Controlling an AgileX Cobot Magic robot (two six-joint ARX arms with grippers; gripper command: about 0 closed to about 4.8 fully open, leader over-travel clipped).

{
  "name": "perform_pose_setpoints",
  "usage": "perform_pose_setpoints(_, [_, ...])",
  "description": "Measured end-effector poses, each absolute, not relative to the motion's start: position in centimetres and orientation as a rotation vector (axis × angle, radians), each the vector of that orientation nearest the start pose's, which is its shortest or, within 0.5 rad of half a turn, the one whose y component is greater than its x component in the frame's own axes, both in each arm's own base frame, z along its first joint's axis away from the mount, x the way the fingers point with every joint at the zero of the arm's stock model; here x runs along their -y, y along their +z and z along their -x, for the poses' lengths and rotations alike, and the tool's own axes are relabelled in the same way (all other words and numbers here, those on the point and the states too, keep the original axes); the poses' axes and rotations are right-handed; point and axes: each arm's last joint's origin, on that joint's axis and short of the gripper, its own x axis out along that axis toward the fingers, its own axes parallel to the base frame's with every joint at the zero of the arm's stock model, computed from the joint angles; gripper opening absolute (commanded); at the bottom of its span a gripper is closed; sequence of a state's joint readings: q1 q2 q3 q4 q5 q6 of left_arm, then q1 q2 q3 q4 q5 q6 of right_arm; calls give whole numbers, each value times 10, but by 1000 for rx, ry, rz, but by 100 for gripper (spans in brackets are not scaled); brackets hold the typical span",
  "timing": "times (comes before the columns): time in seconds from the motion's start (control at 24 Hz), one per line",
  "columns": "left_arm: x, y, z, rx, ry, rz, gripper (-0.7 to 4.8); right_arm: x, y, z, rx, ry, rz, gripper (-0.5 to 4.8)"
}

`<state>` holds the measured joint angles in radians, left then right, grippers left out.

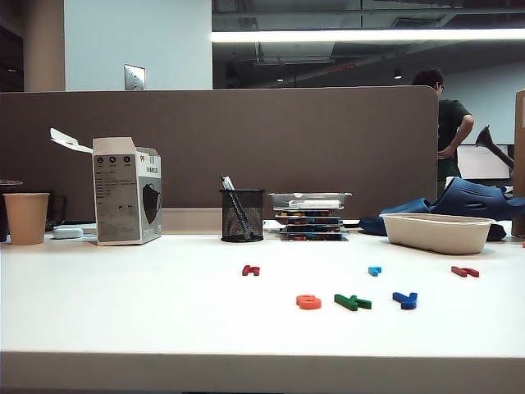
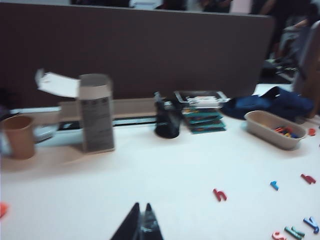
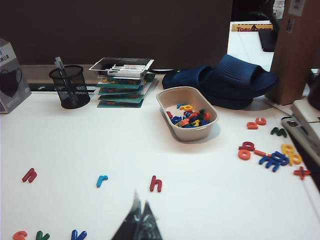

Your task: Select the appropriate letters from the row of letter magnets placed on the table to arrange into the word "sky".

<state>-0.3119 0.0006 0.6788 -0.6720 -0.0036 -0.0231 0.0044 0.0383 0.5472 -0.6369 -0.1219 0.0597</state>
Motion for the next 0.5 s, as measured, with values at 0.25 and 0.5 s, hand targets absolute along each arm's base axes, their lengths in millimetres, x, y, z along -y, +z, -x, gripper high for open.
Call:
perform_pose_setpoints(0.25, [12,280,-36,49,-337,36,-5,-4,246,-53,-126,133,-83,-9])
perform_pose_setpoints(0.5, [20,251,-60,79,-338,43,-5,-4,231,-68,-57,137,-114,-9])
